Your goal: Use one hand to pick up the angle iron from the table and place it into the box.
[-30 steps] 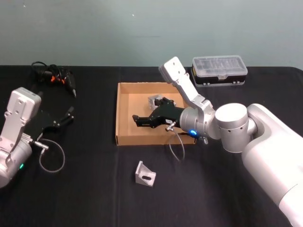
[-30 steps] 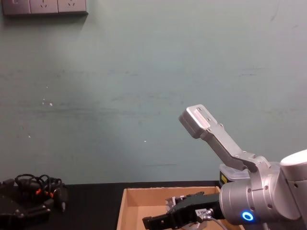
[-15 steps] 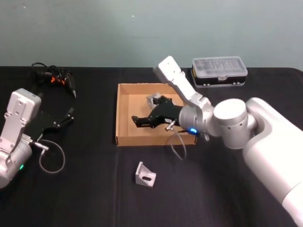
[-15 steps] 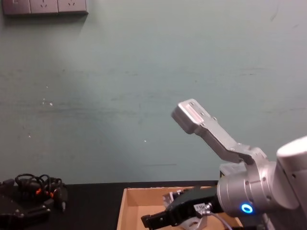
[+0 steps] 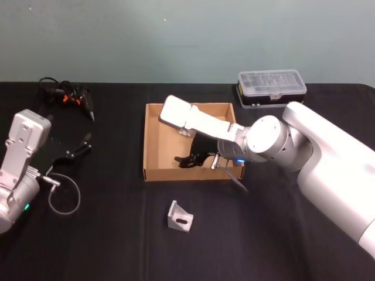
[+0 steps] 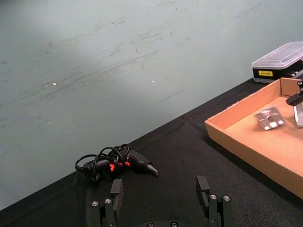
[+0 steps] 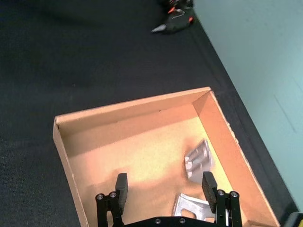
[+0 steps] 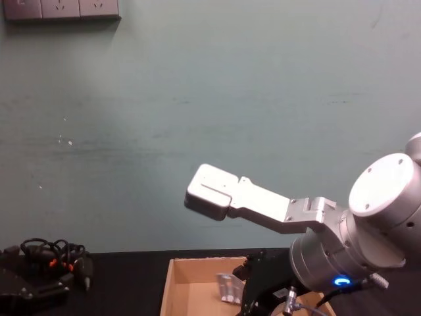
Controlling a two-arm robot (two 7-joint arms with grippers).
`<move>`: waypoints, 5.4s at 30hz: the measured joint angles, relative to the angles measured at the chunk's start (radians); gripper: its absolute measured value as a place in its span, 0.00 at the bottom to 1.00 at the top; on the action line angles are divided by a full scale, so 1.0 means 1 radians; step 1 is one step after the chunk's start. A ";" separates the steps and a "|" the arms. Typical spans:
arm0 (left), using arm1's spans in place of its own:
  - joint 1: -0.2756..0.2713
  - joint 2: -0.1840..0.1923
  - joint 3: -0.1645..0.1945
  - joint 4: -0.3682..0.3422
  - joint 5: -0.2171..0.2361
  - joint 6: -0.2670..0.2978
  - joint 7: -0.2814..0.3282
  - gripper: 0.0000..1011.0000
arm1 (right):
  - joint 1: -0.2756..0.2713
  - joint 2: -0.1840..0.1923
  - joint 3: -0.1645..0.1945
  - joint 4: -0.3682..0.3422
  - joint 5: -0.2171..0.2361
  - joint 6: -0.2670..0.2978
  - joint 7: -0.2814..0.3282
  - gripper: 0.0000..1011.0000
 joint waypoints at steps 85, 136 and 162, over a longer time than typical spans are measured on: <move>0.000 0.000 0.000 0.000 0.000 0.000 0.000 1.00 | -0.498 0.270 0.227 -0.607 0.380 0.037 0.049 0.99; 0.000 0.000 0.000 0.000 0.000 0.000 0.000 1.00 | -0.426 0.150 0.179 -0.430 0.327 0.046 0.025 0.99; 0.000 0.000 0.000 0.000 0.000 0.000 0.000 1.00 | -0.427 0.154 0.180 -0.434 0.328 0.047 0.026 0.54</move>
